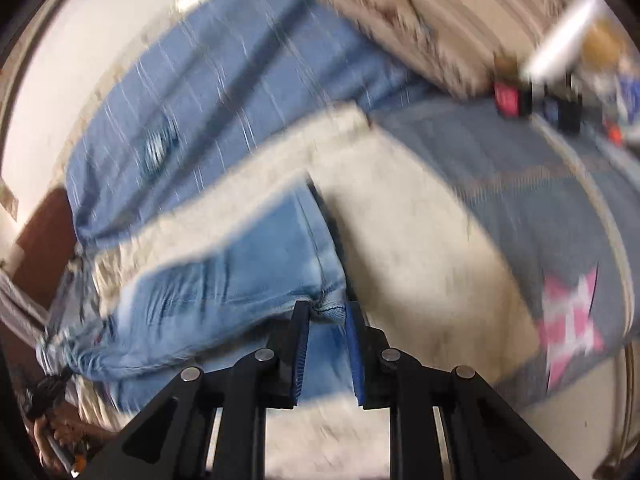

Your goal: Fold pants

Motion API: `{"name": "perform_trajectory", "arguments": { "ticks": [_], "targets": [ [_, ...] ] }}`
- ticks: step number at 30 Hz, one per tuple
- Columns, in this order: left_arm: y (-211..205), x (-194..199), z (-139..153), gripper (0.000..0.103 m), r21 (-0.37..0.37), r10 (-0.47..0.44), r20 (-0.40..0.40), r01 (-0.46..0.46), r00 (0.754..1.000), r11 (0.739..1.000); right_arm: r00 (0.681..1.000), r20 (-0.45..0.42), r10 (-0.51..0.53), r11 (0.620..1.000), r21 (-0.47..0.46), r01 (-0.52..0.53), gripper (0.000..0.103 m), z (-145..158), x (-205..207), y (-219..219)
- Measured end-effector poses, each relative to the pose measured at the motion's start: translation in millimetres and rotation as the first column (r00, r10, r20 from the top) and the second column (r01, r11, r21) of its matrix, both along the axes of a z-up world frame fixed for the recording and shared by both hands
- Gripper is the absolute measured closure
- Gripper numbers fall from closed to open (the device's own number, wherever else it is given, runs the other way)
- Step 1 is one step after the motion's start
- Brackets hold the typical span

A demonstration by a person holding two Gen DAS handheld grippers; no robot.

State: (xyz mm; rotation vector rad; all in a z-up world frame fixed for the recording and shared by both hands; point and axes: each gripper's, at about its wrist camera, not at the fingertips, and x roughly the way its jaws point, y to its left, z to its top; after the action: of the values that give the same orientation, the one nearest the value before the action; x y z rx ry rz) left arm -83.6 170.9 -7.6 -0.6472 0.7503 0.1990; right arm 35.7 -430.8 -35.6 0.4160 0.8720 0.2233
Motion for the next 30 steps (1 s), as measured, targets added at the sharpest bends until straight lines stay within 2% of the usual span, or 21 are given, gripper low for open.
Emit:
{"name": "perform_trajectory", "arguments": {
  "ticks": [3,5,6,7,8,9,11,12,15,18,20,22,23,26,30],
  "targets": [
    [-1.0,0.0,-12.4,0.096,0.017,0.008,-0.082,-0.006,0.997,1.000,0.991,-0.123,0.044,0.998,-0.037,-0.049,0.082,-24.7,1.9,4.2],
    [2.8,-4.0,-10.6,0.087,0.013,0.025,-0.105,-0.024,0.994,1.000,0.989,-0.141,0.037,0.997,-0.055,-0.046,0.079,-25.0,1.0,0.3],
    [6.4,-6.8,-7.5,0.078,0.008,0.052,-0.111,-0.052,0.992,0.999,0.990,-0.141,0.031,0.997,-0.064,-0.041,0.071,-21.3,-0.9,-1.9],
    [10.5,-12.8,-0.6,0.076,0.023,0.105,-0.110,-0.103,0.988,0.994,0.991,-0.133,0.026,0.997,-0.065,-0.035,0.067,-16.1,-2.9,-4.0],
    [12.1,-16.0,6.6,0.076,0.054,0.143,-0.106,-0.138,0.984,0.989,0.993,-0.118,0.011,0.998,-0.067,-0.019,0.053,-8.9,-5.9,-5.8],
    [12.2,-19.2,18.6,0.076,0.093,0.181,-0.086,-0.173,0.980,0.981,0.996,-0.090,-0.009,0.998,-0.068,0.003,0.044,2.4,-8.9,-7.0],
    [7.5,-22.2,37.1,0.074,0.112,0.187,-0.031,-0.183,0.982,0.977,0.999,-0.038,0.005,1.000,-0.023,-0.005,0.040,22.1,-12.2,-1.9],
    [2.3,-22.7,46.6,0.070,0.119,0.184,-0.009,-0.182,0.983,0.976,0.999,-0.038,0.020,0.999,0.028,-0.019,0.036,27.3,-9.6,1.3],
    [-24.7,-20.6,65.8,0.034,0.091,0.123,0.044,-0.127,0.991,0.988,0.995,-0.088,0.055,0.977,0.210,-0.035,0.036,28.8,-1.7,16.2],
    [-44.3,-18.5,57.3,0.033,0.029,0.122,0.047,-0.123,0.991,0.992,0.989,-0.131,0.067,0.949,0.313,-0.023,0.036,13.5,-3.9,37.1],
    [-53.6,-17.4,39.2,0.033,-0.012,0.152,-0.011,-0.153,0.988,0.988,0.984,-0.169,0.051,0.928,0.372,0.015,0.036,-4.4,-11.1,46.0],
    [-54.4,-17.6,17.8,0.033,-0.072,0.217,-0.072,-0.222,0.974,0.972,0.979,-0.205,0.022,0.906,0.418,0.067,0.036,-19.0,-17.4,47.7],
    [-54.5,-15.6,10.5,0.033,-0.102,0.222,-0.084,-0.229,0.972,0.968,0.976,-0.217,0.017,0.892,0.444,0.083,0.036,-25.0,-18.4,46.6],
    [-46.2,-1.1,-5.0,0.033,-0.151,0.235,-0.128,-0.253,0.964,0.956,0.973,-0.230,-0.005,0.880,0.461,0.114,0.036,-30.4,-18.0,42.1],
    [-34.2,11.7,-16.1,0.033,-0.204,0.275,-0.144,-0.300,0.951,0.932,0.967,-0.254,-0.038,0.860,0.485,0.161,0.036,-38.0,-8.3,35.2]
  ]
}}
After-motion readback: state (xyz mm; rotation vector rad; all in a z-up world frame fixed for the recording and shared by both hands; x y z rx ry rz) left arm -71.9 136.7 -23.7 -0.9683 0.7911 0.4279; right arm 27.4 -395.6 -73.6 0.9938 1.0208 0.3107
